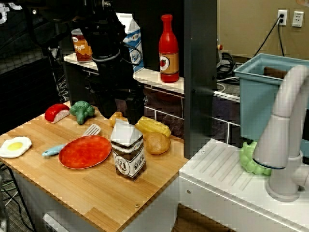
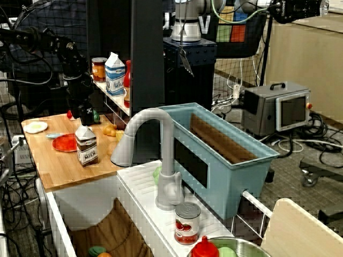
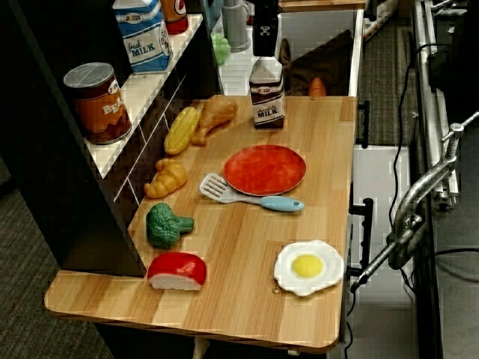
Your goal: Lift milk box
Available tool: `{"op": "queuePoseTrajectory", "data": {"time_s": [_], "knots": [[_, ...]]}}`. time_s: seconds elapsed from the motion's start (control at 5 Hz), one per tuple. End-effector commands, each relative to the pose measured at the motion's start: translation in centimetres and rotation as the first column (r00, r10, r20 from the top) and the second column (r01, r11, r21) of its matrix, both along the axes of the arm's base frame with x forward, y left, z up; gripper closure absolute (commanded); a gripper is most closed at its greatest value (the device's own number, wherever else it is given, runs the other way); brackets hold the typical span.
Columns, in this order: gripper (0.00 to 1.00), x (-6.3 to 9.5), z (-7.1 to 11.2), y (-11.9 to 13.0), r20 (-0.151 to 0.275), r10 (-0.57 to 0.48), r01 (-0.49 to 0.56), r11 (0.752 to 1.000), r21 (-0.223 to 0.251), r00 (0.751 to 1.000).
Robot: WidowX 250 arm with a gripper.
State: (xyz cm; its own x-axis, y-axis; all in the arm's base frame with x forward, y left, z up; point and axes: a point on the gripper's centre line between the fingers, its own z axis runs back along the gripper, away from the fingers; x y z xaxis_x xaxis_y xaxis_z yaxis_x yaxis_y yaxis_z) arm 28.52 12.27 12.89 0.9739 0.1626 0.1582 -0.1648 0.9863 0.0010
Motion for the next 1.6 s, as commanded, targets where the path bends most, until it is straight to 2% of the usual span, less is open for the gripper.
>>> {"op": "queuePoseTrajectory", "data": {"time_s": [0.0,0.6,0.8,1.4], "knots": [[0.00,0.4,0.9,0.6,0.032,0.002,-0.003,1.000,0.021,0.999],[0.00,0.2,-0.9,0.1,0.048,0.007,-0.009,0.999,0.044,0.999],[0.00,0.1,-1.9,0.5,0.028,0.019,-0.020,0.998,0.064,0.999],[0.00,-0.4,-2.4,1.0,-0.030,0.020,-0.018,0.997,0.069,0.999]]}}
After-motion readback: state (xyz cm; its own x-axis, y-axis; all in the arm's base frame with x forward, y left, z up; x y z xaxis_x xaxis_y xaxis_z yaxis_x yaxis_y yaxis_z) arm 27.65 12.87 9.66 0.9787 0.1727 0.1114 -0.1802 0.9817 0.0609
